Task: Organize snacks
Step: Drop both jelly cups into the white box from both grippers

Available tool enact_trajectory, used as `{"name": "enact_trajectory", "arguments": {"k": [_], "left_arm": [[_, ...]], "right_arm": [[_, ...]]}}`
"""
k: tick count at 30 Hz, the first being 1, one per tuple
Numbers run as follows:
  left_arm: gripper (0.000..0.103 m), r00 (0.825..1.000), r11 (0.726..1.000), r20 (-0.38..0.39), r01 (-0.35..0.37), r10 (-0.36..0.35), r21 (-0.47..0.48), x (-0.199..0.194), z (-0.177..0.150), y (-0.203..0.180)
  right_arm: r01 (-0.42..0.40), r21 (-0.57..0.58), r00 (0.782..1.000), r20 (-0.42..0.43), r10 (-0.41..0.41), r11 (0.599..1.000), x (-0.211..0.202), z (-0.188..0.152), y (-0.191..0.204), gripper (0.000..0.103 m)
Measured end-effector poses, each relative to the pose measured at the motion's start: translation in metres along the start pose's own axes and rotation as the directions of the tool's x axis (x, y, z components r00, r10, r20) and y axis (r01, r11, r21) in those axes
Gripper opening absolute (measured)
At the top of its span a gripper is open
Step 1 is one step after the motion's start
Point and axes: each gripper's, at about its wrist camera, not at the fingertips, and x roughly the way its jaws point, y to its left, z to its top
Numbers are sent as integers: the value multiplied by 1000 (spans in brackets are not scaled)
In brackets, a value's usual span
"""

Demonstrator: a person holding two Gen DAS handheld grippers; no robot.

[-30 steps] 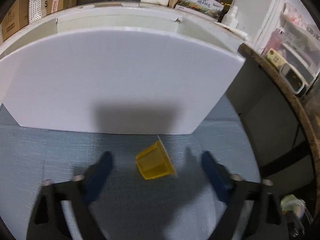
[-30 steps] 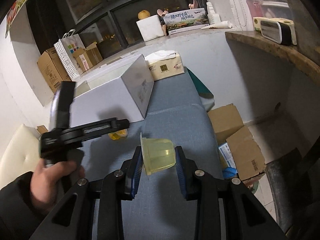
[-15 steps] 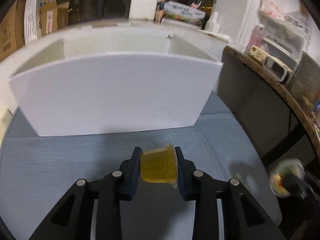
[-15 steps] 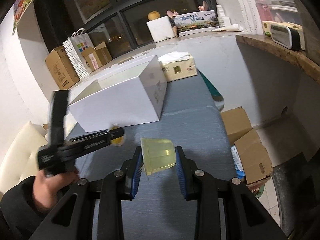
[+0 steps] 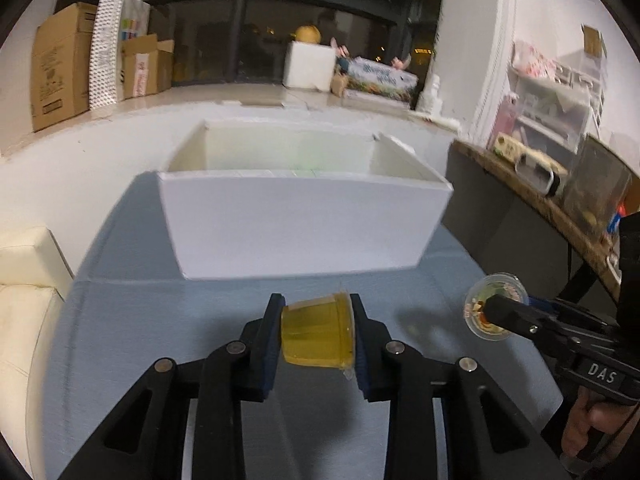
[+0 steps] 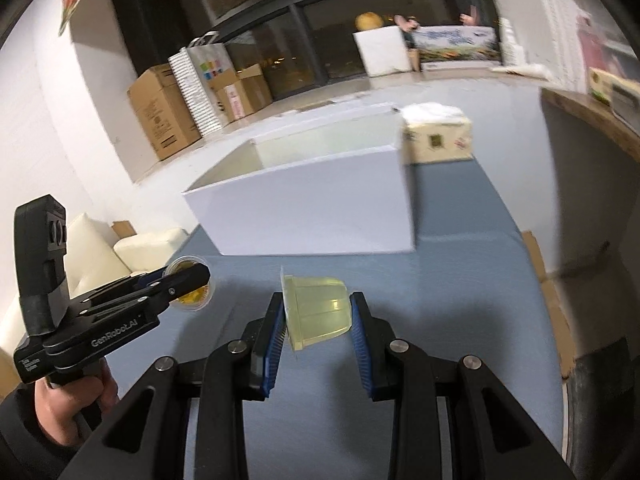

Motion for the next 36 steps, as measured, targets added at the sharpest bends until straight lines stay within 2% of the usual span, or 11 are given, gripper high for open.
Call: {"name": "enact_trajectory", "arguments": {"k": [6, 10, 15, 18, 19, 20, 21, 23, 27, 31, 36], "left_arm": [[34, 997, 1000, 81, -10, 11, -6, -4, 57, 24], [34, 995, 1000, 102, -7, 6, 10, 20, 107, 30], [35, 997, 999, 76, -27, 25, 32, 63, 143, 29], [43, 998, 998, 35, -54, 52, 34, 83, 147, 31], [70, 997, 996, 7, -75, 75, 40, 92, 146, 32], [102, 996, 995, -3, -88, 89, 38, 95, 144, 34], [103, 996, 995, 6, -93, 93, 33, 94, 141, 36], [103, 996, 995, 19, -92, 92, 32, 92, 134, 40], [103, 996, 996, -19, -93, 93, -10, 87, 123, 45], [103, 985, 986, 60, -163, 161, 24, 56, 114, 32], [103, 977, 987, 144, -160, 155, 28, 3, 104, 17]], "right_arm": [[-20, -44, 996, 82, 23, 999, 11, 67, 17, 34], [11, -20, 995, 100, -9, 1000, 36, 118, 9, 34], [34, 25, 997, 70, -36, 999, 69, 146, -8, 34], [54, 35, 998, 17, -55, 998, 91, 150, -17, 40], [72, 38, 997, 11, -72, 997, 94, 151, -19, 49], [89, 48, 996, 18, -90, 995, 94, 150, -21, 80], [100, 64, 994, 45, -103, 993, 90, 148, -24, 96], [111, 86, 990, 79, -118, 990, 83, 146, -30, 96], [150, 111, 986, 60, -157, 982, 77, 142, -34, 96], [269, 17, 959, 92, -270, 963, 55, 135, -16, 96], [306, -58, 940, 175, -292, 950, 10, 117, 12, 96]]}}
